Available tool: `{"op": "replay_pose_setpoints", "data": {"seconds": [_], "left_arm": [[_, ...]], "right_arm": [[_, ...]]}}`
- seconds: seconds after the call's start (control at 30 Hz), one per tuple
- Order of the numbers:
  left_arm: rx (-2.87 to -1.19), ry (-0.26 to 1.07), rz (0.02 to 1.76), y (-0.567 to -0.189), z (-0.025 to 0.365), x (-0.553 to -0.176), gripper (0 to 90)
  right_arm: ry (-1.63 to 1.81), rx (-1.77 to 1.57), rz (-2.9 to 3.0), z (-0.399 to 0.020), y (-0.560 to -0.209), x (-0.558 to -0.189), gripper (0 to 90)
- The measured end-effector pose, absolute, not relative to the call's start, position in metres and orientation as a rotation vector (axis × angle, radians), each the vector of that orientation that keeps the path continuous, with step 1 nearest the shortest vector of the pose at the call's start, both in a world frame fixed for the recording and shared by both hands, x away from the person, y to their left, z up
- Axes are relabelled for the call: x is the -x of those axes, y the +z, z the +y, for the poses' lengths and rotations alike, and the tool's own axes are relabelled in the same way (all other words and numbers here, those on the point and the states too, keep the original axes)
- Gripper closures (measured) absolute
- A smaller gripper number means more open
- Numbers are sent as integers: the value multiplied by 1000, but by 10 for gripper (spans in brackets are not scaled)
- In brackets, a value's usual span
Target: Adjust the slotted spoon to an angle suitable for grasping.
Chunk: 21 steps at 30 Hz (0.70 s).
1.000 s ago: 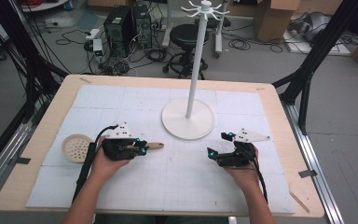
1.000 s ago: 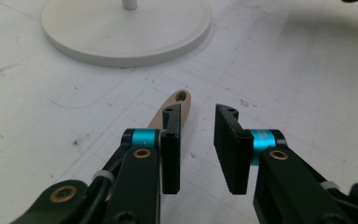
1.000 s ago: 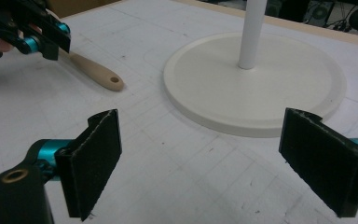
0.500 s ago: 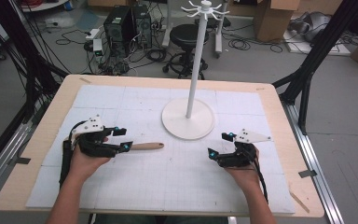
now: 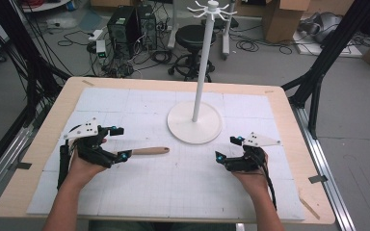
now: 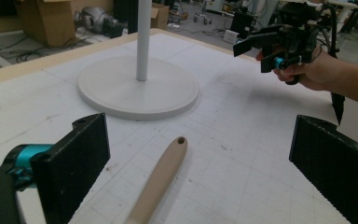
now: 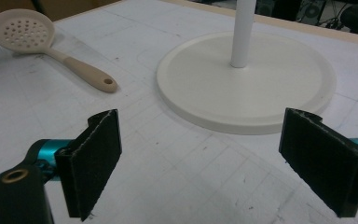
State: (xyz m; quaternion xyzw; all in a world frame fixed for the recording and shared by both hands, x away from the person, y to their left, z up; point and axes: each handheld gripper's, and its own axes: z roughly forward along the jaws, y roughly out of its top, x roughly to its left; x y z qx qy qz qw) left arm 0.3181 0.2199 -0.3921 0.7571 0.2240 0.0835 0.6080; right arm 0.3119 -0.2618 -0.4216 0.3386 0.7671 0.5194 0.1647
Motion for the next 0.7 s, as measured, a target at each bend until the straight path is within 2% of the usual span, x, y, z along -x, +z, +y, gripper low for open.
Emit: {"op": "replay_pose_setpoints", "data": {"seconds": [0.3,0.7], "left_arm": [[-1789,236,518,-392,220,-316,56],[-1826,223,529,-396,219,-318,56]], "right_arm": [[1483,-957,2194,-260,-423,-314,113],[1478,-964,2196,-259,-423,-316,113]]}}
